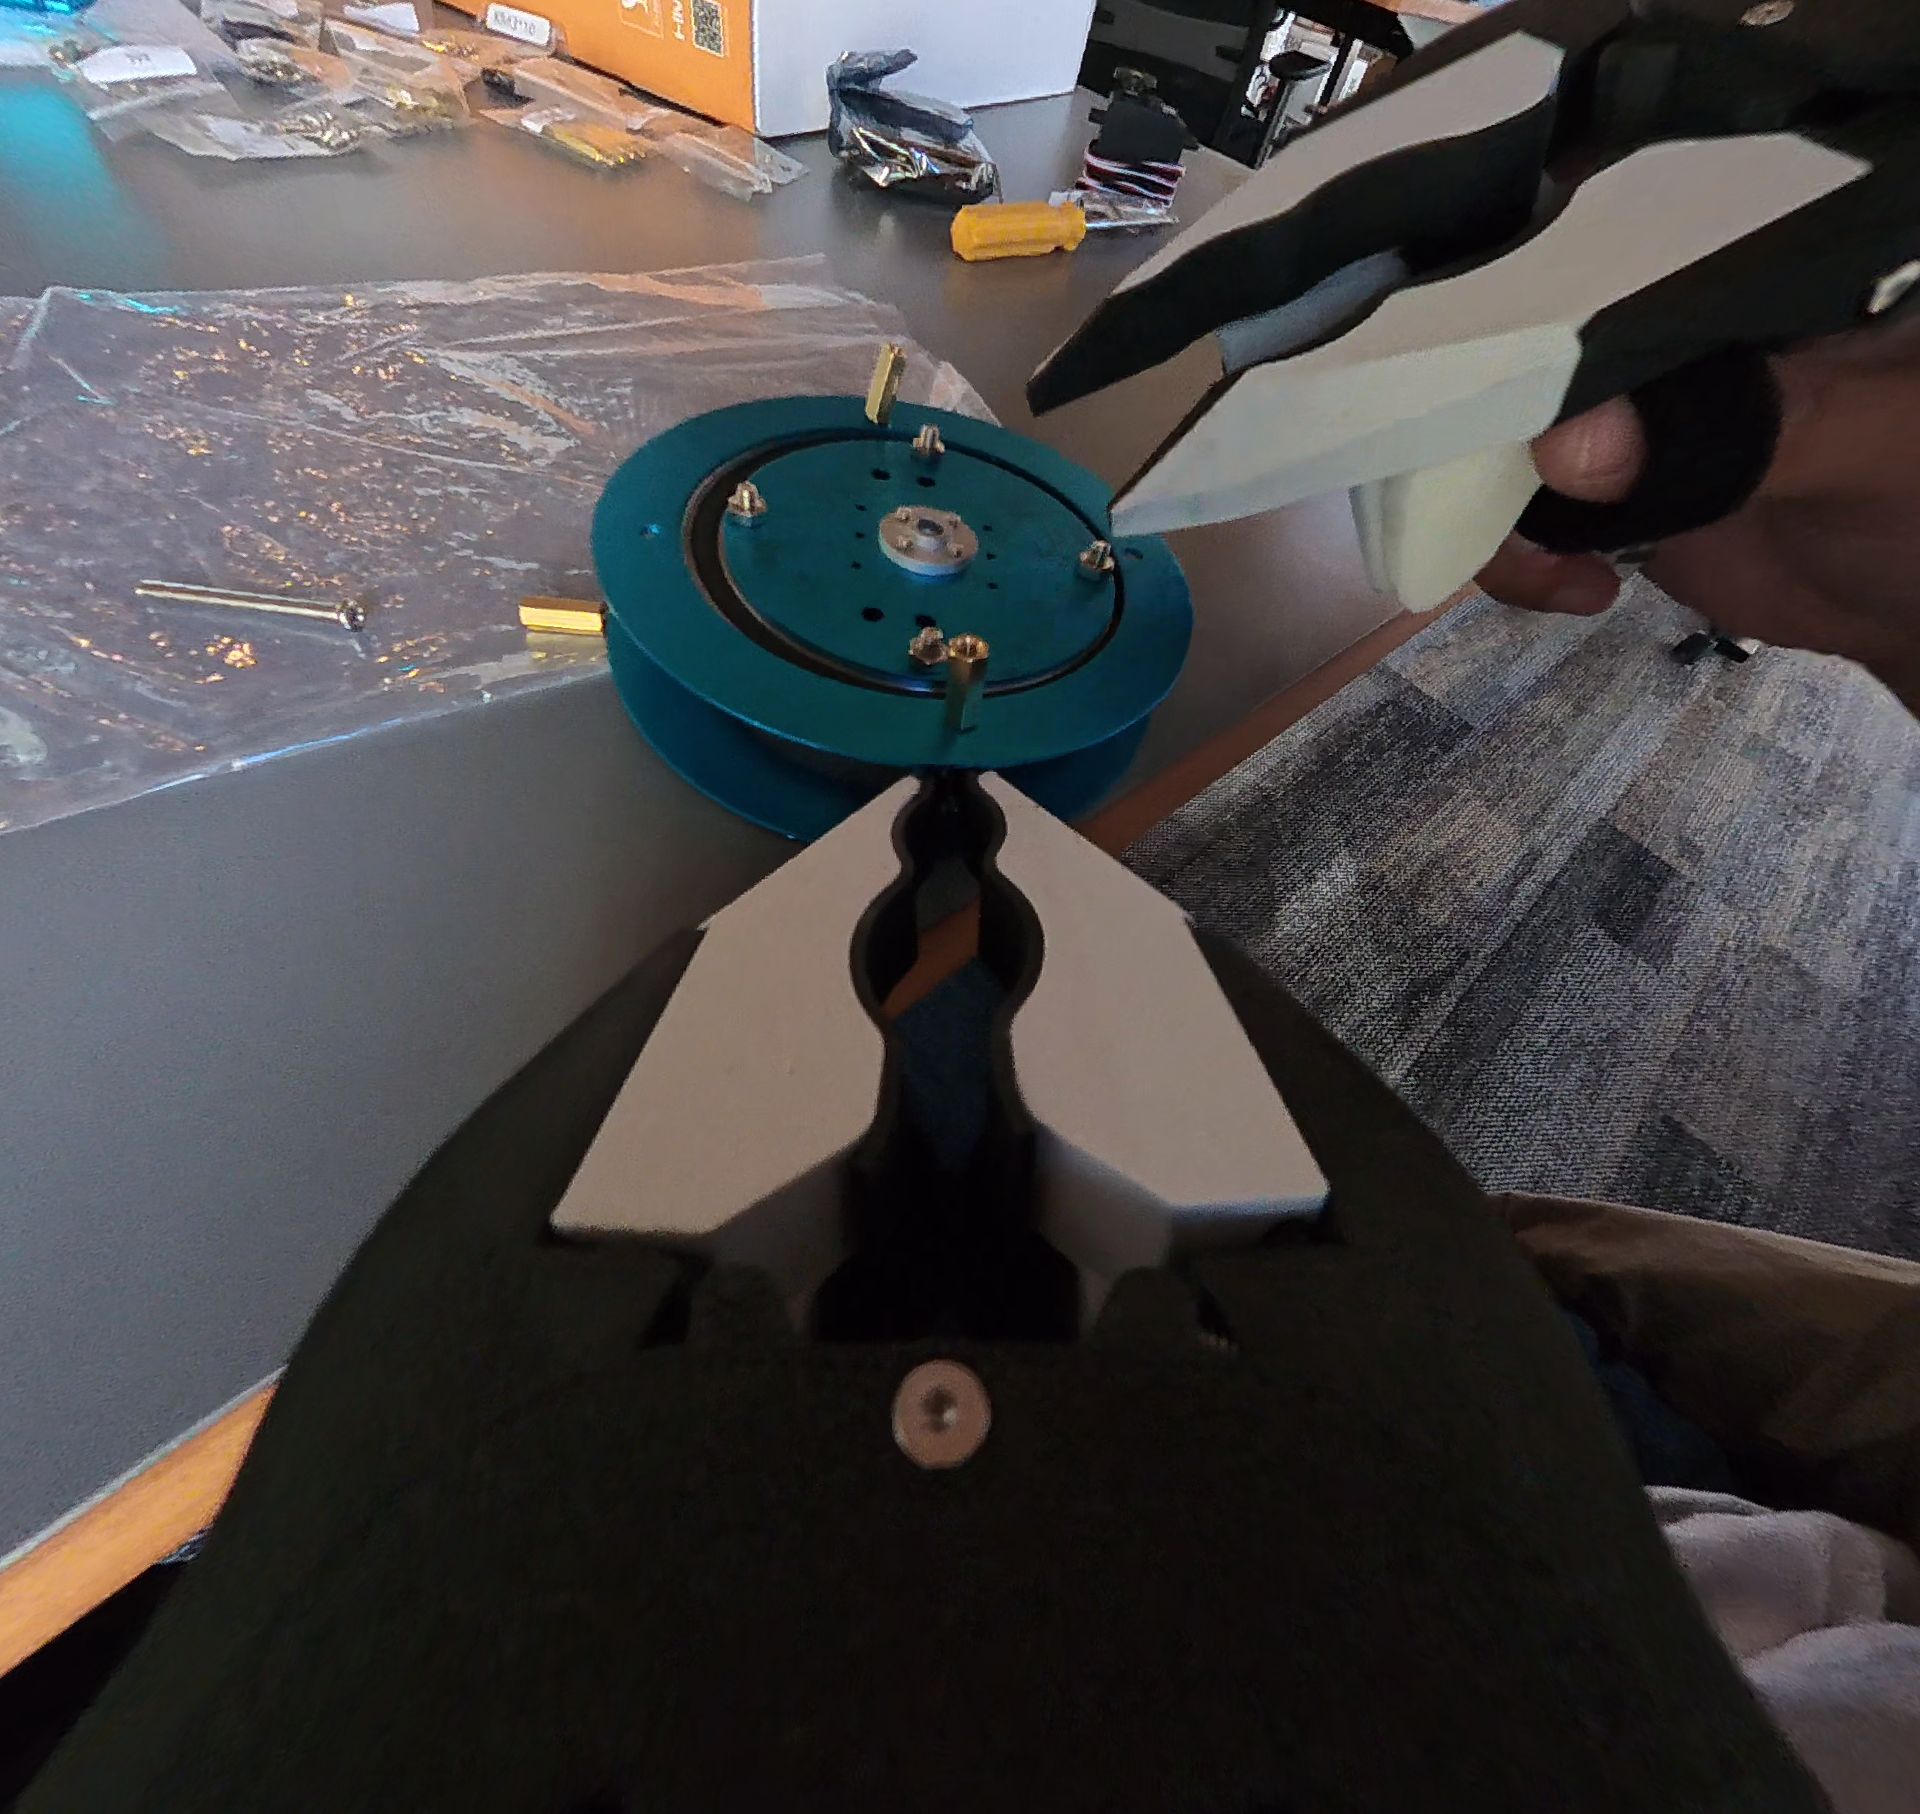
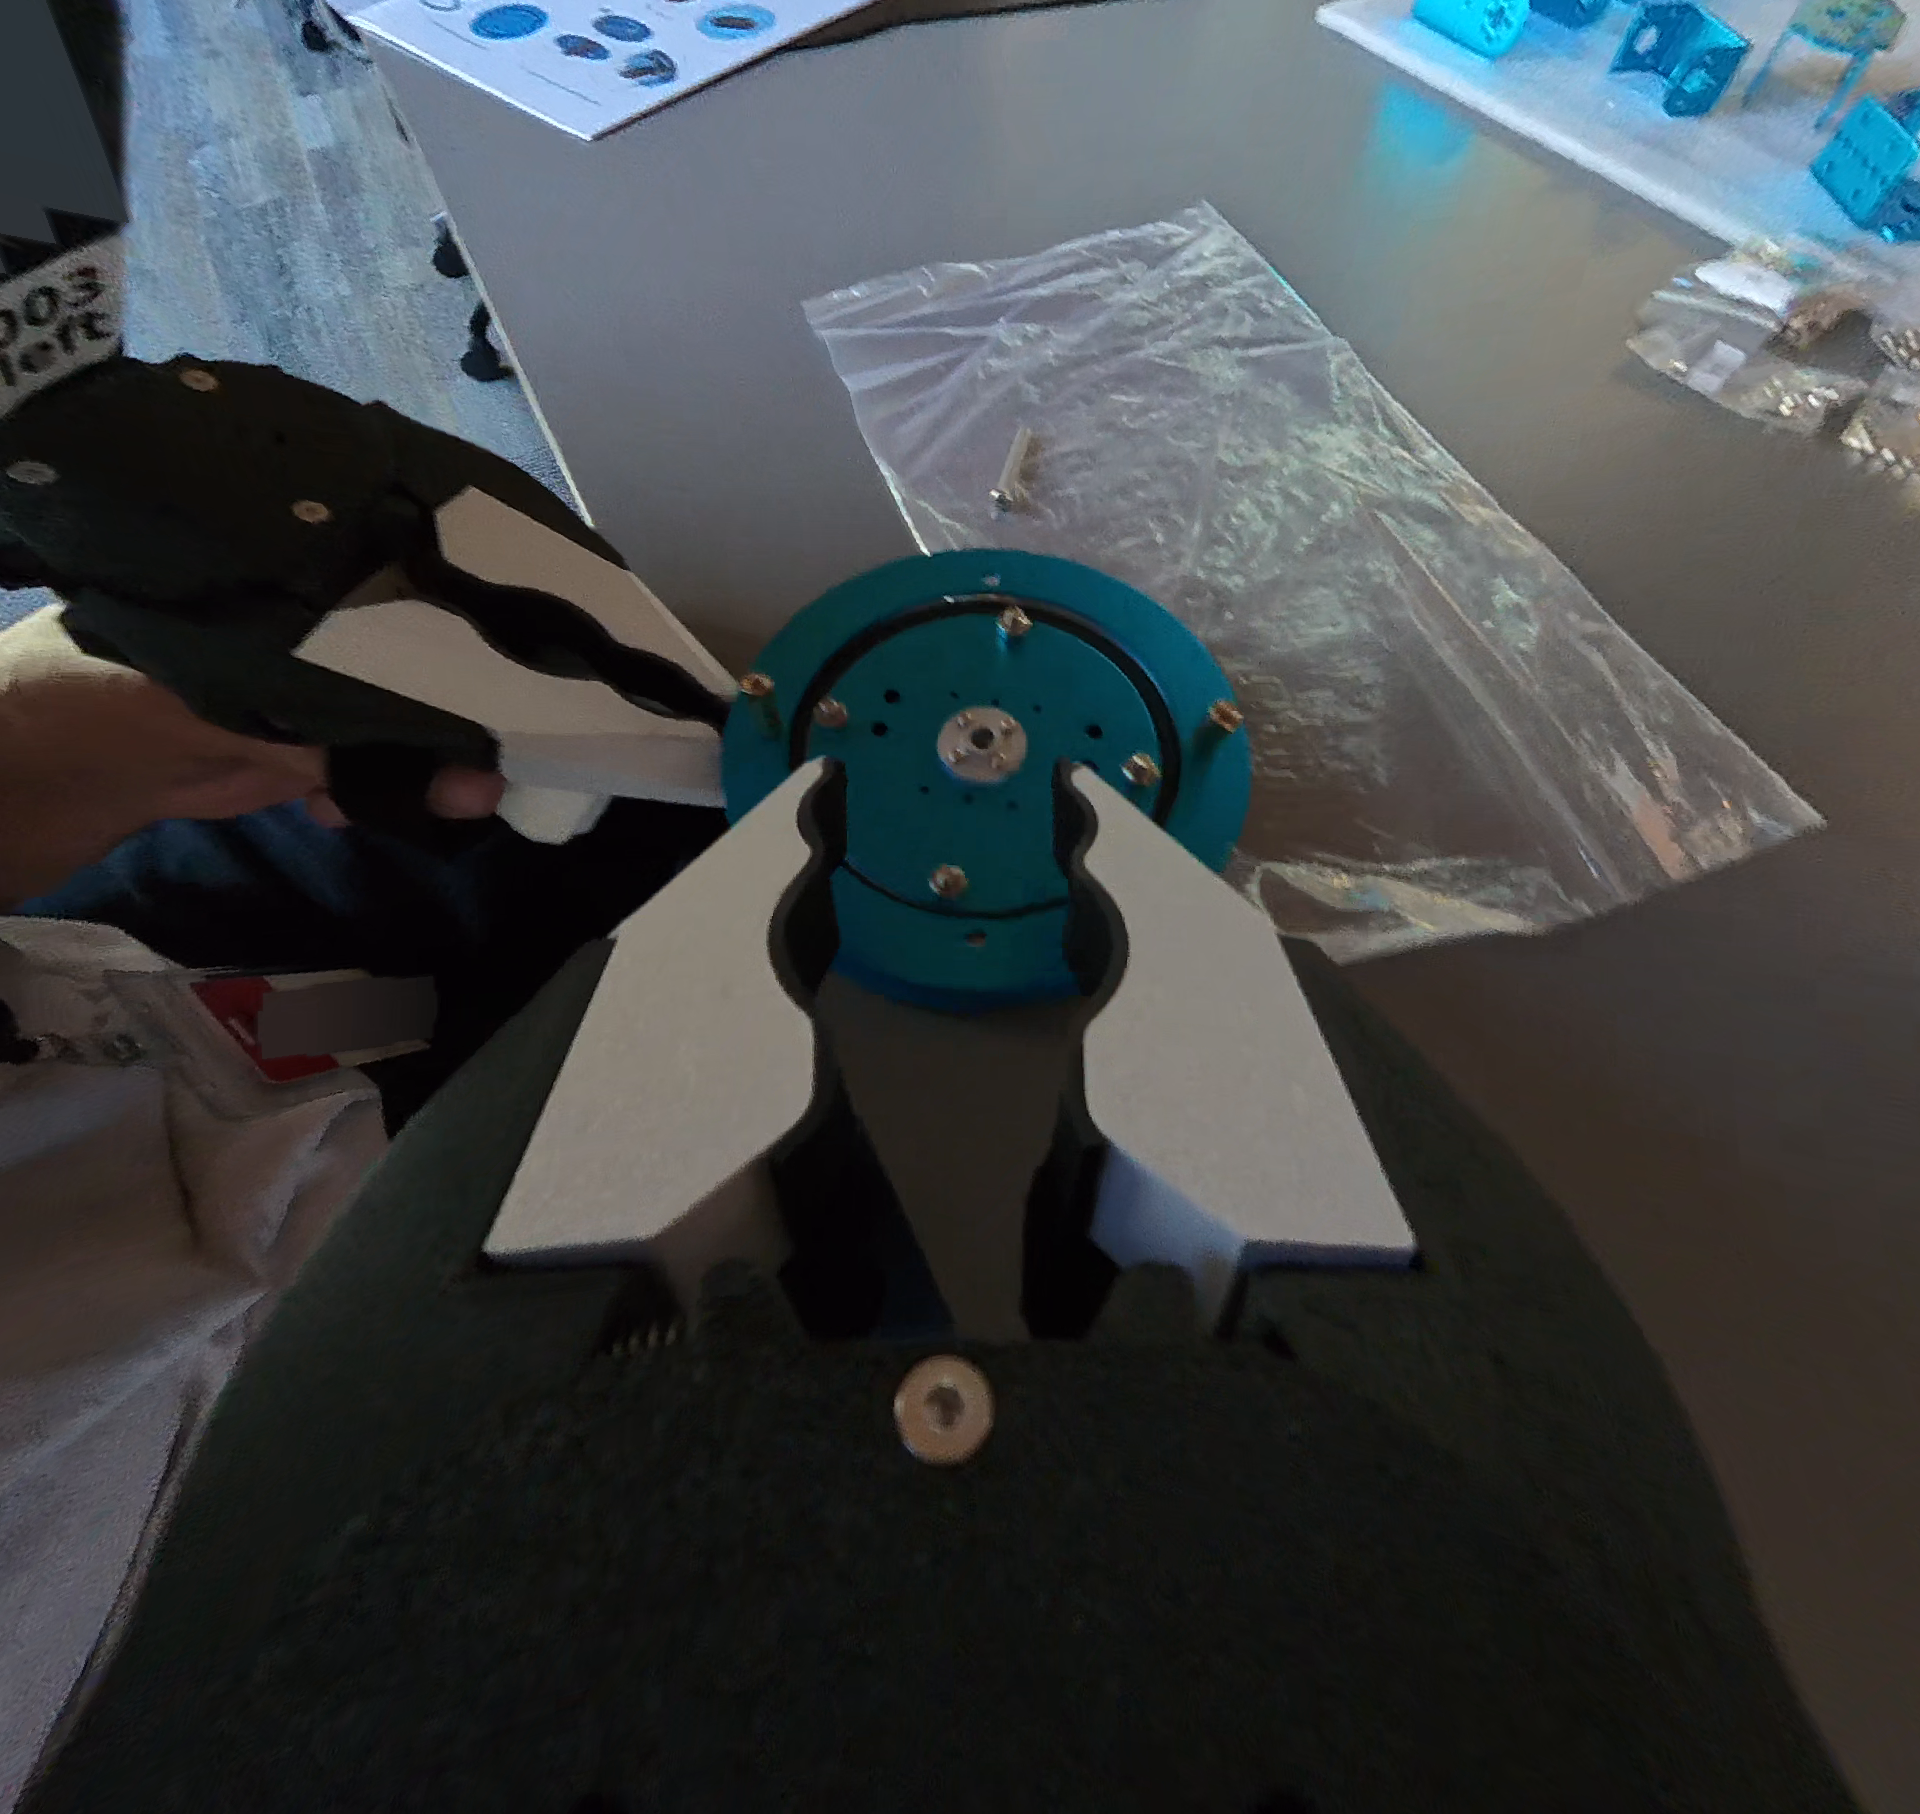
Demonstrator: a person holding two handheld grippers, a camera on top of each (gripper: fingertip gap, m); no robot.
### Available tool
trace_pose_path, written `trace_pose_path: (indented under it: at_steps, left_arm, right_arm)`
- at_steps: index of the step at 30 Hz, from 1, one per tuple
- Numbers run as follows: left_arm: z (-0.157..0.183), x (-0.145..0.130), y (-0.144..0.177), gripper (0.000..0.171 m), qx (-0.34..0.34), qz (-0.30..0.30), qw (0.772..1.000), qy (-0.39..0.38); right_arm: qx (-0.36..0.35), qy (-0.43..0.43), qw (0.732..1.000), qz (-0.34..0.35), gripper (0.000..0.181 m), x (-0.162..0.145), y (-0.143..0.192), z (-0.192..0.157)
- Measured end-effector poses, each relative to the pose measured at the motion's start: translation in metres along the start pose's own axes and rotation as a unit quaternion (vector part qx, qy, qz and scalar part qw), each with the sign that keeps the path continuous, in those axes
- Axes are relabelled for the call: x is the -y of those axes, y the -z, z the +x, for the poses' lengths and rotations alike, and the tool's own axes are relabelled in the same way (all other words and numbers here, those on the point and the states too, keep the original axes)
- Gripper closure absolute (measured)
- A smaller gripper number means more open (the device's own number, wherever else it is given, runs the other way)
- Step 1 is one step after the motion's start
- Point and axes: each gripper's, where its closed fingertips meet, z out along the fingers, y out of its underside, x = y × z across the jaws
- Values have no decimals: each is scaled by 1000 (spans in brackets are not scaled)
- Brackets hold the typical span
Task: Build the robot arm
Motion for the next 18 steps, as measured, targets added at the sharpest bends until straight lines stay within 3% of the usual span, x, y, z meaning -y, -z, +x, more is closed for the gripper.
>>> trace_pose_path:
  at_steps: [4,7,11,14,16,18]
  left_arm:
    - [0,0,-1,168,-1,3,1000,7]
    - [0,0,-1,168,1,9,1000,5]
    - [0,0,0,168,-1,12,1000,2]
    - [1,0,0,168,-4,9,1000,-12]
    - [1,-1,1,168,-4,1,1000,-30]
    - [1,-1,2,168,-3,-7,999,-46]
  right_arm:
    - [59,35,998,1,146,17,-8,-31]
    - [114,51,992,-11,162,21,-14,-48]
    - [145,66,986,-47,163,11,-24,-51]
    - [171,156,968,-95,164,5,-23,-48]
    - [175,217,952,-127,163,15,-19,-35]
    - [212,224,941,-138,164,27,-16,-31]
